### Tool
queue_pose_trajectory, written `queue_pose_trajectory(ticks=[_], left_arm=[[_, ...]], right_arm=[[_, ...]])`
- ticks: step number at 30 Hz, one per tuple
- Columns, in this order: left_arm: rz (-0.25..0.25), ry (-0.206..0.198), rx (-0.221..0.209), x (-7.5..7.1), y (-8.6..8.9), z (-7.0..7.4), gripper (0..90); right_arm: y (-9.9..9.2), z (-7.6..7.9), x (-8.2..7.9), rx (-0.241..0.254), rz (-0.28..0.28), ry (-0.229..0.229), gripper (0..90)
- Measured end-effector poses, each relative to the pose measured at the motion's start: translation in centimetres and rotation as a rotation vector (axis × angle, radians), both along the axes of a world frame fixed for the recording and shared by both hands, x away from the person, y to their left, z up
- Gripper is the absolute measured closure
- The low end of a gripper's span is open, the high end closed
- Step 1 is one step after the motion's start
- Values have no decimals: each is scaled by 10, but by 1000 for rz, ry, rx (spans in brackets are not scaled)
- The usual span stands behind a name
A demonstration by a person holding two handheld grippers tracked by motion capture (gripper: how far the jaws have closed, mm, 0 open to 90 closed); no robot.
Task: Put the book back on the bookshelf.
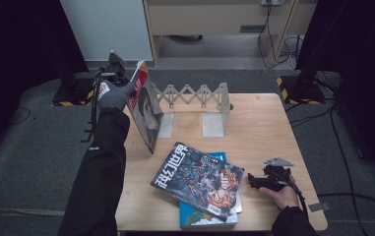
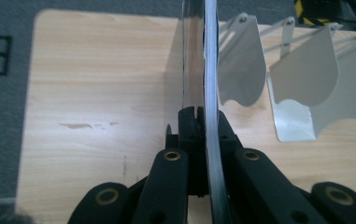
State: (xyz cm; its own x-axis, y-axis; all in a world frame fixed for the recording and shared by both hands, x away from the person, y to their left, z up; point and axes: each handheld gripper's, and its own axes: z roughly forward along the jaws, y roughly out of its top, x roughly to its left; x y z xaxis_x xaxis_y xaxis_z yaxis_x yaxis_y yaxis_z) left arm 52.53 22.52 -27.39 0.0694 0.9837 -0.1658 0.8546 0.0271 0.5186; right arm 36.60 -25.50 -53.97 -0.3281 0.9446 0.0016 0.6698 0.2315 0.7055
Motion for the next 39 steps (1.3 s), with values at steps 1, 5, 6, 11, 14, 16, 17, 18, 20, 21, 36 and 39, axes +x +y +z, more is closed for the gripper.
queue_pose_trajectory(ticks=[1, 5, 6, 11, 14, 16, 17, 18, 20, 21, 36, 39], left_arm=[[-3, -15, 14, 0, -3, 1, 862], [-7, -47, 50, 1, -8, -1, 862], [-11, -48, 56, 2, -10, -2, 862], [-5, -48, 105, 3, -18, -6, 862], [19, -55, 131, 1, -19, -6, 861], [22, -56, 137, 1, -18, -5, 861], [28, -64, 142, 0, -18, -5, 861], [25, -65, 142, 0, -18, -4, 861], [19, -65, 141, 0, -20, -5, 861], [16, -66, 146, 0, -21, -6, 861], [-15, -80, 64, -5, -7, -16, 841], [-24, -84, 37, -6, -4, -17, 817]], right_arm=[[0, 0, 0, 2, -1, 1, 4], [0, 0, 0, 2, 0, 2, 4], [0, 0, 0, 2, 0, 2, 4], [0, 0, 0, 0, 3, 0, 4], [0, 0, 0, 0, 3, 0, 4], [0, 0, 0, 0, 3, -1, 4], [0, 0, 0, 0, 3, -1, 4], [0, 0, 0, 0, 3, 0, 4], [0, 0, 0, 0, 3, 0, 4], [0, 0, 0, 0, 3, 0, 4], [1, 0, 0, 4, 1, -1, 4], [1, 0, 0, 3, 1, -1, 4]])
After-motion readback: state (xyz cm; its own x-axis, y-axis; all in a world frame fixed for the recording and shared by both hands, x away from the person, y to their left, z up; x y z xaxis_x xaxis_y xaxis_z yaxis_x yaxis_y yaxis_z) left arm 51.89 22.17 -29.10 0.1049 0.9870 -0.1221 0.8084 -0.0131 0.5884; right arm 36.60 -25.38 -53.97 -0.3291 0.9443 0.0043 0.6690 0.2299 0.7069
